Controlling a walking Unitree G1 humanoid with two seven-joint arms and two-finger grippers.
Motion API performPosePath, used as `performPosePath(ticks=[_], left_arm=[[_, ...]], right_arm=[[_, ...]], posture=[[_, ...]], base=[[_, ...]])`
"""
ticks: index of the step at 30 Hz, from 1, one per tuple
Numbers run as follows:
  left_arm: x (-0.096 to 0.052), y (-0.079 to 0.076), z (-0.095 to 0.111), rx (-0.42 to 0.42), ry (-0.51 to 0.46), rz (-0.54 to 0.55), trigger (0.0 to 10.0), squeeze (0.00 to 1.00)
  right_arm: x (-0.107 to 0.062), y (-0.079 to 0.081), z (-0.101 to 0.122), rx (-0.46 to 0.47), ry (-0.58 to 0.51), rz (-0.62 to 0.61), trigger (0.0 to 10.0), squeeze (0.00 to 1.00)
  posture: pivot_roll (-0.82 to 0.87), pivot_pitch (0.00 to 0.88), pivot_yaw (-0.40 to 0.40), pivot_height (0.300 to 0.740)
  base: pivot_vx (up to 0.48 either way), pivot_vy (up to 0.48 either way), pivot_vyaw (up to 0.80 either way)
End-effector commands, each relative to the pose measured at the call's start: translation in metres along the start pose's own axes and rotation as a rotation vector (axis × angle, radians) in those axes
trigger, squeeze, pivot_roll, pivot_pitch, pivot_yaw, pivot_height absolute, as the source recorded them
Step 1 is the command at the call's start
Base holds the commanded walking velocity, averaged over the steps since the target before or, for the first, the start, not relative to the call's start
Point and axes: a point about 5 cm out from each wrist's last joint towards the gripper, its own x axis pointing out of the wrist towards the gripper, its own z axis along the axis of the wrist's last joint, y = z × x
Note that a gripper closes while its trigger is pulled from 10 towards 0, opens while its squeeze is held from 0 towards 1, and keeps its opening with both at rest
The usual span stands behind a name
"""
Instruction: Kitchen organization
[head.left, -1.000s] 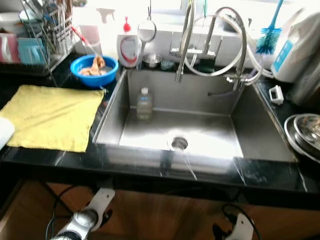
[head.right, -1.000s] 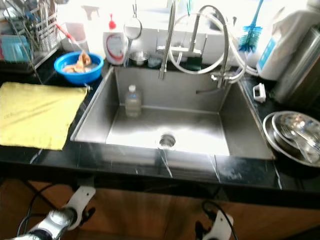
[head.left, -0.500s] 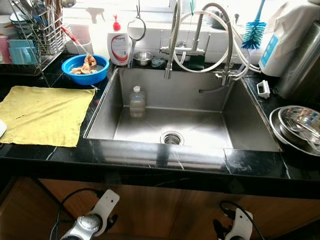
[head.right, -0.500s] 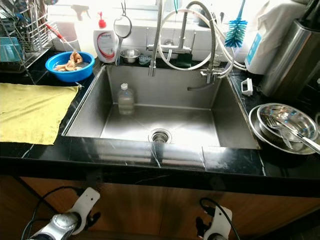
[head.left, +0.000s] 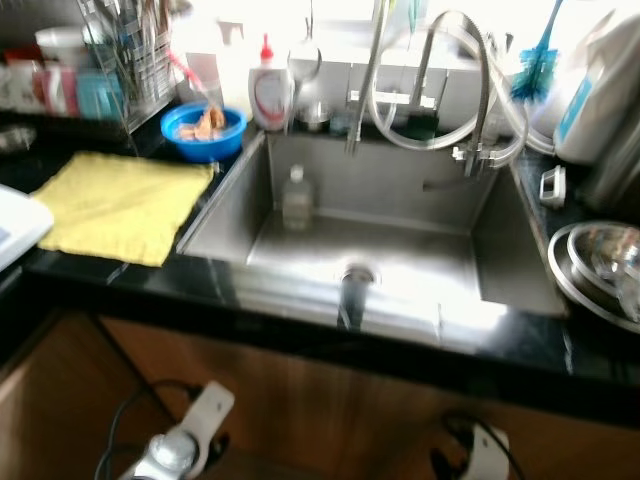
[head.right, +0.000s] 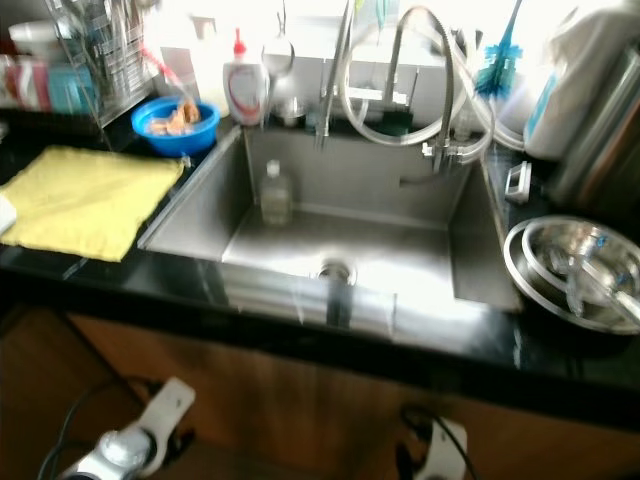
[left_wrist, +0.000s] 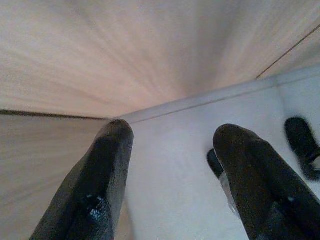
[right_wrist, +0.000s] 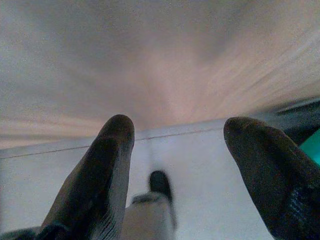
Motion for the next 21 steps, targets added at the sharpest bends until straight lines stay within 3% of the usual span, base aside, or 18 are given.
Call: performPosePath(ticks=[1, 11, 18, 21], left_arm=[[-0.002, 0.003, -0.006, 0.005, 0.023, 0.007, 10.0, 0.0], [-0.004, 0.012, -0.008, 0.002, 0.007, 0.022, 10.0, 0.0], [-0.009, 0.026, -0.006, -0.027, -0.054, 0.044, 10.0, 0.0], [-0.016, 0.042, -0.007, -0.057, -0.118, 0.062, 10.0, 0.0]], right_arm=[[0.0, 0.004, -0.001, 0.001, -0.002, 0.008, 10.0, 0.0], [-0.001, -0.003, 0.003, -0.111, -0.026, 0.016, 10.0, 0.0], [-0.002, -0.006, 0.011, -0.124, -0.093, -0.003, 10.0, 0.0], [-0.01, -0.02, 0.002, -0.113, -0.156, -0.018, 10.0, 0.0]], posture=[[0.01, 0.0, -0.034, 0.74], [0.01, 0.0, -0.035, 0.74], [0.0, 0.0, -0.031, 0.74], [0.0, 0.0, -0.03, 0.74]], base=[[0.0, 0.0, 0.0], [0.0, 0.0, 0.0], [0.0, 0.0, 0.0], [0.0, 0.0, 0.0]])
